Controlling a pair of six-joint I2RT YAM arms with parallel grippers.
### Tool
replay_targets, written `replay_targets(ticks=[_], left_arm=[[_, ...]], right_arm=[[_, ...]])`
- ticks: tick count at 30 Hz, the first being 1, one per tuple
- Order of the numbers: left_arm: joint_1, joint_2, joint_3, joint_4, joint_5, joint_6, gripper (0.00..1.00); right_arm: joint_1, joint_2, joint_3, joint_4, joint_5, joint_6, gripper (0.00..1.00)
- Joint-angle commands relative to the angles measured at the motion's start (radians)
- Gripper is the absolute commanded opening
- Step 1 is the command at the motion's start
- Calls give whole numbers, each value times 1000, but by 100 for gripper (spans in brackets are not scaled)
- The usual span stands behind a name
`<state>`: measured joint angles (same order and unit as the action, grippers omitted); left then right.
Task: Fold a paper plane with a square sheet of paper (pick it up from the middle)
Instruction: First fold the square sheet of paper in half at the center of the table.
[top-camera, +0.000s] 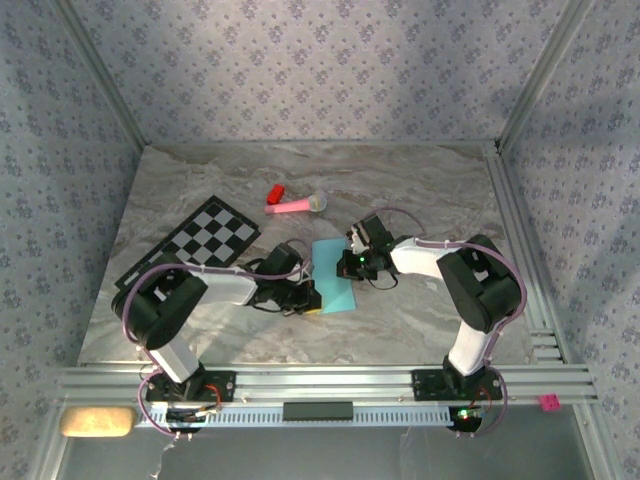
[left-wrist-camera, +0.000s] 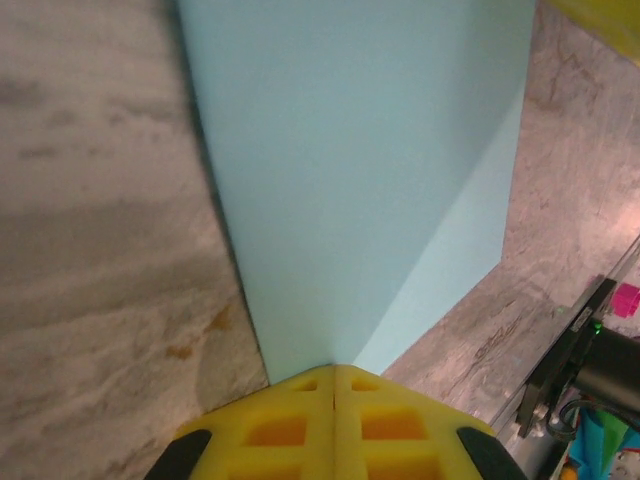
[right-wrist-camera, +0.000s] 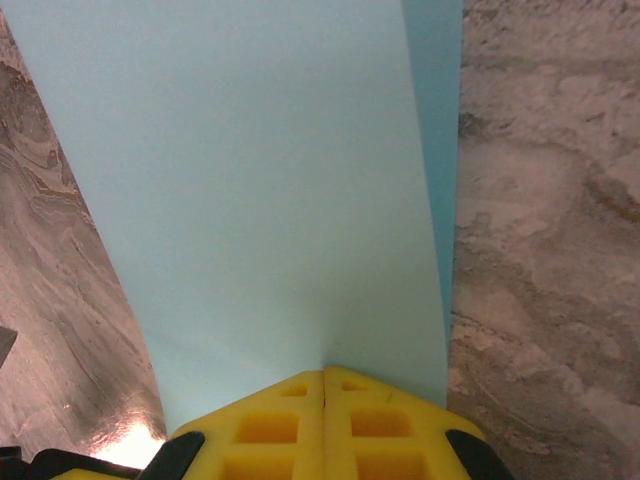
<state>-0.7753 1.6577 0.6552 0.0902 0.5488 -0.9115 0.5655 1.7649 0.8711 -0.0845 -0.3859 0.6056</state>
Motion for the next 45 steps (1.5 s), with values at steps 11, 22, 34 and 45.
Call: replay_targets(ticks=[11, 22, 34, 45], left_arm=[[-30, -190, -1, -208, -64, 65, 8], [151, -25, 251, -195, 46, 109, 7], [161, 163, 375, -221, -10, 192, 6], [169, 264, 325, -217, -52, 254, 6]], right_arm=[[3, 79, -66, -196, 143, -18, 0], [-3, 74, -47, -239, 58, -134, 0], [-14, 90, -32, -251, 48, -146, 0], [-11, 104, -34, -256, 66, -123, 0]])
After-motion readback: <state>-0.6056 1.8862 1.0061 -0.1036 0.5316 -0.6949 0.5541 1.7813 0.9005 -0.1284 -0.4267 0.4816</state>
